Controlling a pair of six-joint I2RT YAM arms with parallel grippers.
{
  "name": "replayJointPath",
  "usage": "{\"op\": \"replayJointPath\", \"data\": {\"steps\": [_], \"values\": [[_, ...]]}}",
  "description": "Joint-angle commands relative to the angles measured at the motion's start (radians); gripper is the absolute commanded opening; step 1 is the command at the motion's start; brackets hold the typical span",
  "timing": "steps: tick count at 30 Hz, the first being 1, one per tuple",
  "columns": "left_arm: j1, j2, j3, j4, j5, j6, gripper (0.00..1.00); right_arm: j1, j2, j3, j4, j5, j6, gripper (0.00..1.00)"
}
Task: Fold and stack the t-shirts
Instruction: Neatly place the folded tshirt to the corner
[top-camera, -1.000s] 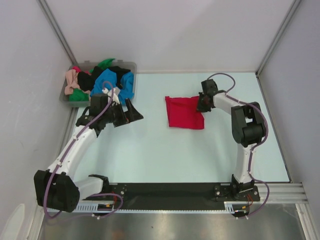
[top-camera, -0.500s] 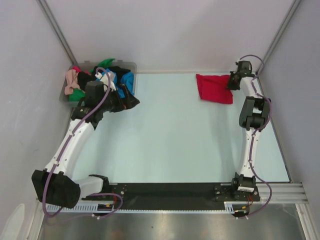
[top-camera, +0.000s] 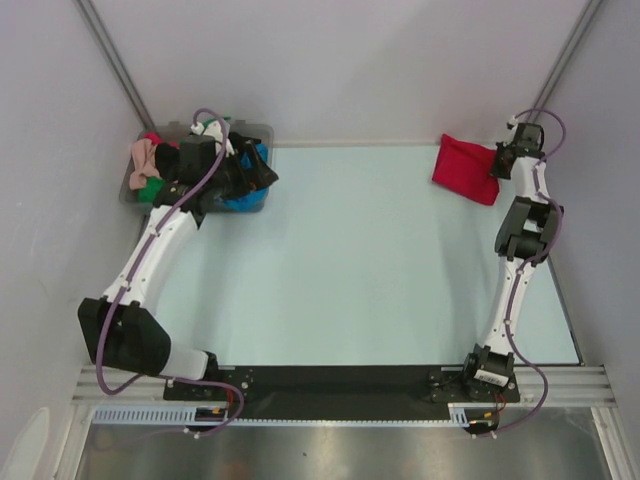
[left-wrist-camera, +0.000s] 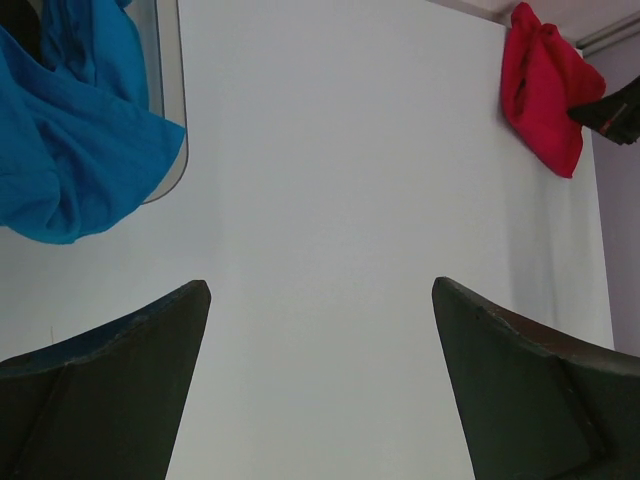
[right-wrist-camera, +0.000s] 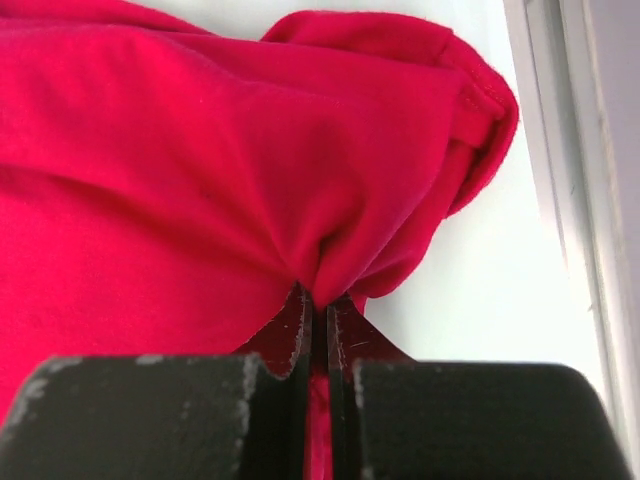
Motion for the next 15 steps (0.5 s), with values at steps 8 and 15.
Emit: {"op": "replayJointPath", "data": {"steps": [8, 15], "values": [[0.005, 0.088, 0.146, -0.070, -0.030, 0.035, 1.00, -0.016, 0.012, 0.068, 0.103, 0.193, -0.314, 0.00], [0.005, 0.122, 0.174, -0.067, -0.025, 0.010, 0.99, -0.038, -0.010, 0.053, 0.201, 0.216, -0.395, 0.06]]}}
